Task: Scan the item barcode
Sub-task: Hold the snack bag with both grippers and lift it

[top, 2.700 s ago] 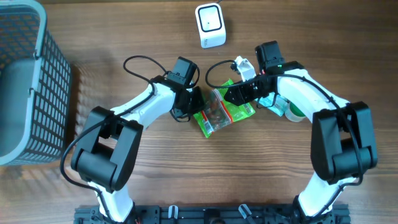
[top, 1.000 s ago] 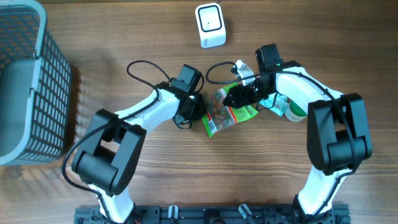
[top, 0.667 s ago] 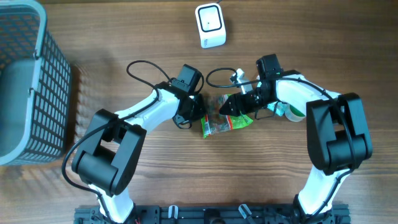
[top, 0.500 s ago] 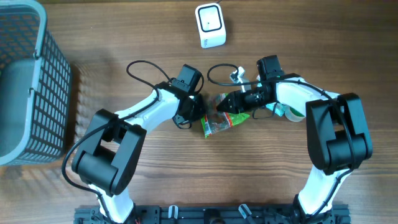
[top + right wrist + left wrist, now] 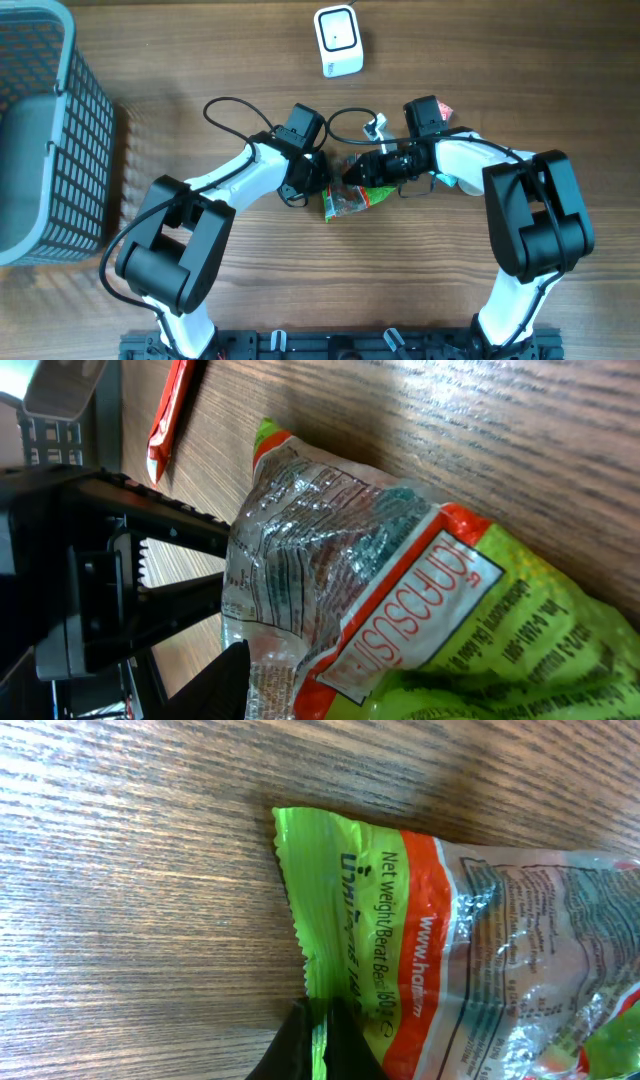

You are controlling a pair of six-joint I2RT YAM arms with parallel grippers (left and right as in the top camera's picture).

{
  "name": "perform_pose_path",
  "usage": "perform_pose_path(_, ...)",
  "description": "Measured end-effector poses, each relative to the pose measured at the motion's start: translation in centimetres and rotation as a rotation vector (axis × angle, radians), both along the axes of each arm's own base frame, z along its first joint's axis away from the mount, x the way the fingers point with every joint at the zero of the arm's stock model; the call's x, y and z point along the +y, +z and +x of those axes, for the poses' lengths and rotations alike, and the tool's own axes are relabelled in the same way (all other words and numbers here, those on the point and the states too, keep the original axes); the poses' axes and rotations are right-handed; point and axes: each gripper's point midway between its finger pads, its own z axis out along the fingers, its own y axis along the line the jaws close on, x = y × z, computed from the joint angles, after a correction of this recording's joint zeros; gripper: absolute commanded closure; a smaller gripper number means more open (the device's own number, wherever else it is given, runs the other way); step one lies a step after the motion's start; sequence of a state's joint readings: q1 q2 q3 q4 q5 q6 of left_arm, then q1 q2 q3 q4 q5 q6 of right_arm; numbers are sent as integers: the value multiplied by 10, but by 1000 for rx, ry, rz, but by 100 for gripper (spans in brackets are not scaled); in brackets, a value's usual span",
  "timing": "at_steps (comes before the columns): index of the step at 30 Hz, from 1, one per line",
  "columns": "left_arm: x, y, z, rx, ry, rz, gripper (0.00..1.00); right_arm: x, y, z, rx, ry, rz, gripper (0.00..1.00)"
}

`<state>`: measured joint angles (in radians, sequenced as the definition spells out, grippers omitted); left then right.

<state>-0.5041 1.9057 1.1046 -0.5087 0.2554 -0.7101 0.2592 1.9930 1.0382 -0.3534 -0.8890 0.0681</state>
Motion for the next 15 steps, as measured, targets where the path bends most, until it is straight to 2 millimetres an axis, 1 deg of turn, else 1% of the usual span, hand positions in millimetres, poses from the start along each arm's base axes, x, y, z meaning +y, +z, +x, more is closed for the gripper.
perform_pose_path(1, 0, 0, 0, 0, 0, 0, 96, 0, 0, 0, 0, 1, 0, 58)
perform_pose_path(3, 0, 0, 0, 0, 0, 0, 96, 0, 0, -1, 3, 0, 1, 63)
perform_pose_path(9, 0, 0, 1, -2, 1, 1, 96, 6, 5, 3, 14, -22, 45, 65)
perform_pose_path(12, 0, 0, 1, -3, 1, 3, 96, 9, 6, 2, 23, -25, 54, 82)
perform_pose_path(14, 1, 0, 1, -3, 2, 3, 96, 12, 6, 1, 24, -22, 55, 91)
perform_pose_path(15, 1, 0, 1, -4, 2, 4, 96, 14, 7, 0, 21, -17, 56, 93)
